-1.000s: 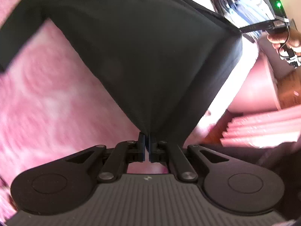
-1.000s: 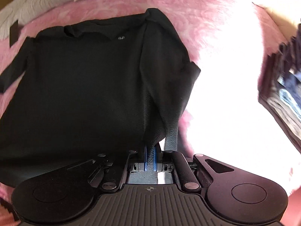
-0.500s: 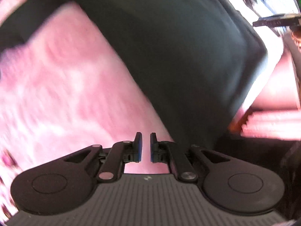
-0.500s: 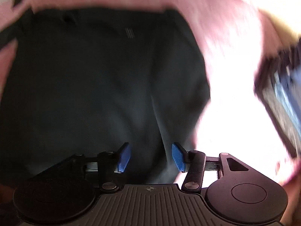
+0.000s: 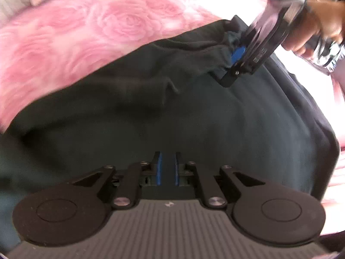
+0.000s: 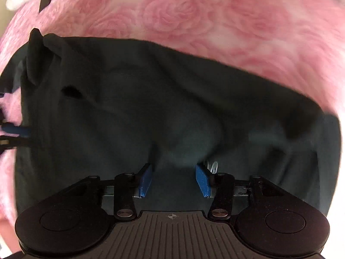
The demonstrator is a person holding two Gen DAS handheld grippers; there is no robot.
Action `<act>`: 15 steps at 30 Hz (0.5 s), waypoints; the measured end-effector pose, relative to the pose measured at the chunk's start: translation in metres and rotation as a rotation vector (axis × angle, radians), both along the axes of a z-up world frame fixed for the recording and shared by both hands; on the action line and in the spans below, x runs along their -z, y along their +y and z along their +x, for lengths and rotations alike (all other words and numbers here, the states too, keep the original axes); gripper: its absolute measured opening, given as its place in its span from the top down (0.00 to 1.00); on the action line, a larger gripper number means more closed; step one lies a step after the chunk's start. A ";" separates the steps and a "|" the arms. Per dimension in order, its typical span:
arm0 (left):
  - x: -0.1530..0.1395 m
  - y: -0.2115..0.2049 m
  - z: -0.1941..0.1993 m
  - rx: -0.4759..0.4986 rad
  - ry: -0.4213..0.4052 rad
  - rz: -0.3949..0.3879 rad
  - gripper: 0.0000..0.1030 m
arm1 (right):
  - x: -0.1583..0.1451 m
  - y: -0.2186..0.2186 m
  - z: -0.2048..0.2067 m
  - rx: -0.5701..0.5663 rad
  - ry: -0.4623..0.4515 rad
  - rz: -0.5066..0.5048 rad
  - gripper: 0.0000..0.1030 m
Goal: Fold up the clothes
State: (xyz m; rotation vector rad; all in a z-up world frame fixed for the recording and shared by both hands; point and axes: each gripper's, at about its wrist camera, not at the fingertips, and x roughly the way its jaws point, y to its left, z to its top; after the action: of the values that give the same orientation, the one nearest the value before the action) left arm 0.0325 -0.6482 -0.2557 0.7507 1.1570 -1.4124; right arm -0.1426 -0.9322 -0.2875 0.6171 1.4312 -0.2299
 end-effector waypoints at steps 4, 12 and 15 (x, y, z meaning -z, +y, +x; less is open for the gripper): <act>0.000 -0.046 0.037 -0.099 -0.127 -0.085 0.89 | -0.046 -0.058 0.014 0.059 -0.258 -0.281 0.52; -0.050 -0.009 0.102 -0.372 -0.203 -0.169 0.82 | -0.075 -0.035 -0.017 0.162 -0.436 -0.489 0.52; -0.052 0.045 0.108 -0.346 -0.249 -0.096 0.70 | -0.052 -0.002 -0.021 0.207 -0.373 -0.403 0.52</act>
State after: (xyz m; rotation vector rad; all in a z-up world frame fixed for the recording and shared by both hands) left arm 0.1405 -0.6032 -0.2034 0.6051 0.9633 -1.0454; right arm -0.1640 -0.9339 -0.2358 0.4454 0.9262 -0.5245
